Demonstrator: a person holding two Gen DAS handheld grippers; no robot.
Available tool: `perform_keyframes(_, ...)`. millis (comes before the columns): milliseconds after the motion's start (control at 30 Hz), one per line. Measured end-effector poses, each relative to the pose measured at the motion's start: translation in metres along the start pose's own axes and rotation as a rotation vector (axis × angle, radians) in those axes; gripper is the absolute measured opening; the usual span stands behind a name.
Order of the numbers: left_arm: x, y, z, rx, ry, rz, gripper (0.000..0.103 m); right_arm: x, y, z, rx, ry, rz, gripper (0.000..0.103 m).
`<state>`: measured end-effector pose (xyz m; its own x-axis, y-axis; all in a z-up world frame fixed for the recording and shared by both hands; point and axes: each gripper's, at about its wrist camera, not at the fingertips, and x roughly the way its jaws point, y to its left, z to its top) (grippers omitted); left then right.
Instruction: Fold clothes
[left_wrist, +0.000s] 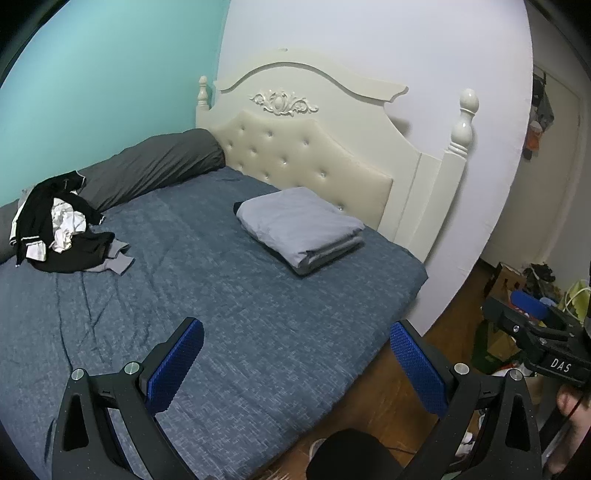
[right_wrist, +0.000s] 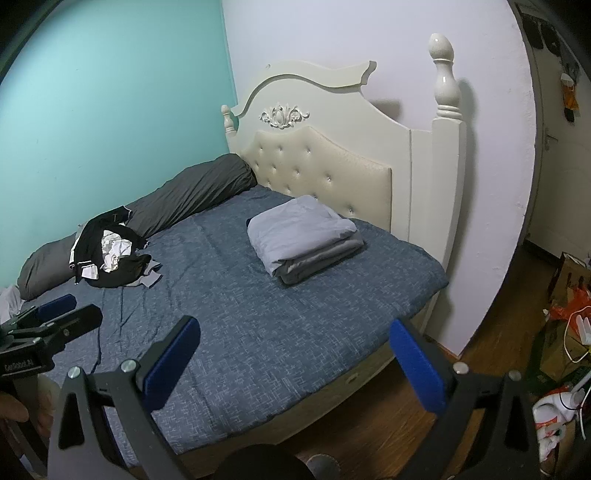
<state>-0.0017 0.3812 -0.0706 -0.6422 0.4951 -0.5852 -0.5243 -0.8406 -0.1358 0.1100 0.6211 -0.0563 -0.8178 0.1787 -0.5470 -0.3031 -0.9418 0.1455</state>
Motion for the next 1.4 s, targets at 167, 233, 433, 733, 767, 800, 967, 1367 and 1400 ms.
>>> perform_keyframes(167,-0.0001,-0.0009,-0.0003,0.001,0.003,-0.006,0.103,0.0016,-0.0006,-0.0006,0.001,0.004,0.003,0.103)
perform_keyframes(233,0.0000,-0.0022,-0.0011,0.003,0.007,-0.013,0.103,0.0014,-0.0006,-0.0009,0.002,0.005,0.004,0.103)
perform_keyframes(433,0.0001,-0.0028,-0.0016,0.002,0.009,-0.019,0.103,0.0018,-0.0003,-0.0019,0.000,0.006,0.007,0.103)
perform_keyframes(733,0.0016,-0.0025,-0.0020,0.006,0.002,-0.003,0.103,0.0028,-0.0007,-0.0025,0.004,0.007,0.009,0.103)
perform_keyframes(767,0.0018,-0.0019,-0.0020,0.003,0.002,-0.002,0.103,0.0029,-0.0008,-0.0025,0.004,0.007,0.009,0.103)
perform_keyframes(800,0.0014,-0.0016,-0.0020,0.003,0.000,0.000,0.103,0.0030,-0.0009,-0.0024,0.004,0.007,0.009,0.103)
perform_keyframes(967,0.0008,-0.0008,-0.0027,0.000,-0.001,0.001,0.103,0.0025,-0.0015,-0.0028,0.004,0.007,0.009,0.103)
perform_keyframes(1367,-0.0001,-0.0001,-0.0045,-0.003,-0.002,0.000,0.103,0.0015,-0.0008,-0.0036,0.006,0.004,0.007,0.103)
perform_keyframes(1400,-0.0001,0.0001,-0.0047,-0.004,-0.002,0.000,0.103,0.0016,-0.0008,-0.0035,0.006,0.004,0.007,0.103)
